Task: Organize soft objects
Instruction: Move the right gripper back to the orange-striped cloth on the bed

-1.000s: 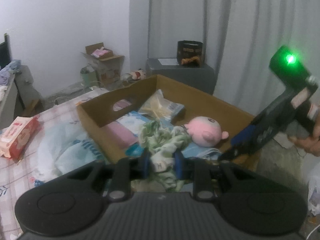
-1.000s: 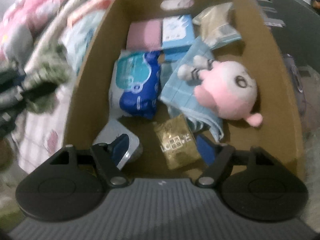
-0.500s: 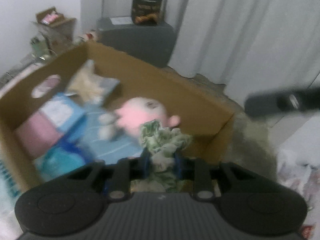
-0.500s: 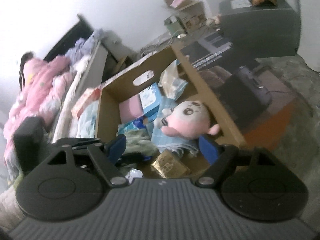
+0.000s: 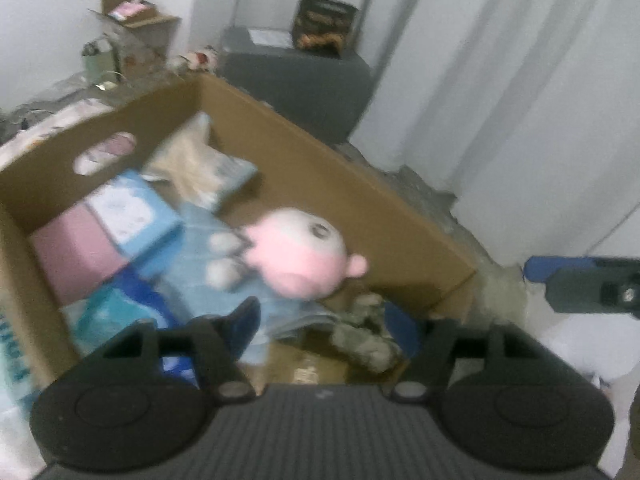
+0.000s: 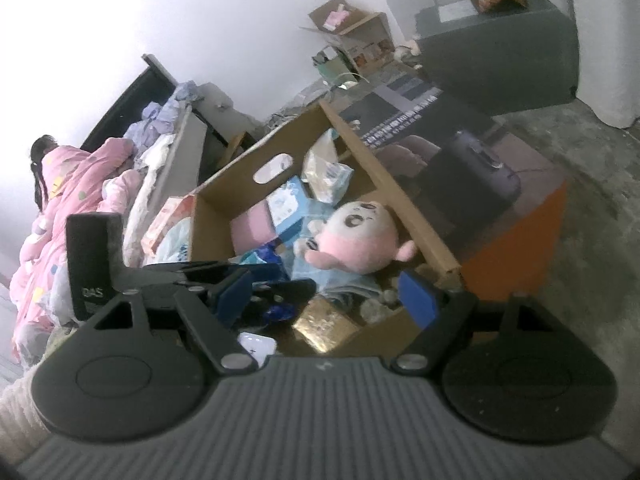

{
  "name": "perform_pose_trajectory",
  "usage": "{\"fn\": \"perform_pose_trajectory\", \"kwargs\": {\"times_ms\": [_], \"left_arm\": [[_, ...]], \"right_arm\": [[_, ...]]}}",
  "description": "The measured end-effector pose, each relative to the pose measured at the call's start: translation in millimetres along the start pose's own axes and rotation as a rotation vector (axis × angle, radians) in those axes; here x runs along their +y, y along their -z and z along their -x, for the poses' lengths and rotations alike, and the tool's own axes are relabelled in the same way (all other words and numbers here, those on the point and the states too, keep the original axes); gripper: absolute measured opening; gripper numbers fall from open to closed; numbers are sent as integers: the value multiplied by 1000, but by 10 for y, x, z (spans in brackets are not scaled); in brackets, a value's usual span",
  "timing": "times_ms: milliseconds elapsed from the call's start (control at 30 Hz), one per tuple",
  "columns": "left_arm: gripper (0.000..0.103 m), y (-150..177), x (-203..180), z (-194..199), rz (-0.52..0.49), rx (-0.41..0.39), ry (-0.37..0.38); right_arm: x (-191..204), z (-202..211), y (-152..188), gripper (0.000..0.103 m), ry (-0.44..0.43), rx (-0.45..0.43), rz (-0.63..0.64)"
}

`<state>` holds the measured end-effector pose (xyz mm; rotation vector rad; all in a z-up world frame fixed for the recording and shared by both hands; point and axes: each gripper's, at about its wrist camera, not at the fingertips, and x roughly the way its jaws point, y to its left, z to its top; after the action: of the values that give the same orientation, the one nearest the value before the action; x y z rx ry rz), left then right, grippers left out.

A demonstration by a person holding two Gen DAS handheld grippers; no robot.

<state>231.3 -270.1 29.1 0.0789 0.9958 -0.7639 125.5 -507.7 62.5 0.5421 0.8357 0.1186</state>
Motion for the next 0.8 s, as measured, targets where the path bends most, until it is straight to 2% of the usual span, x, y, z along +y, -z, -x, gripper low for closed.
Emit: {"fn": "perform_pose_trajectory", "kwargs": {"times_ms": [233, 400, 533, 733, 800], "left_arm": [[82, 154, 399, 884, 42, -127, -78], [87, 515, 857, 1604, 105, -231, -200], [88, 930, 1320, 2071, 223, -304, -312], [88, 1568, 1872, 2330, 381, -308, -418], [88, 1760, 2012, 2336, 421, -291, -422]], "right_arm": [[379, 0, -51, 81, -51, -16, 55], [797, -137, -40, 81, -126, 5, 105], [1279, -422, 31, 81, -217, 52, 157], [2146, -997, 238, 81, -344, 150, 228], [2449, -1204, 348, 81, -382, 187, 249]]}}
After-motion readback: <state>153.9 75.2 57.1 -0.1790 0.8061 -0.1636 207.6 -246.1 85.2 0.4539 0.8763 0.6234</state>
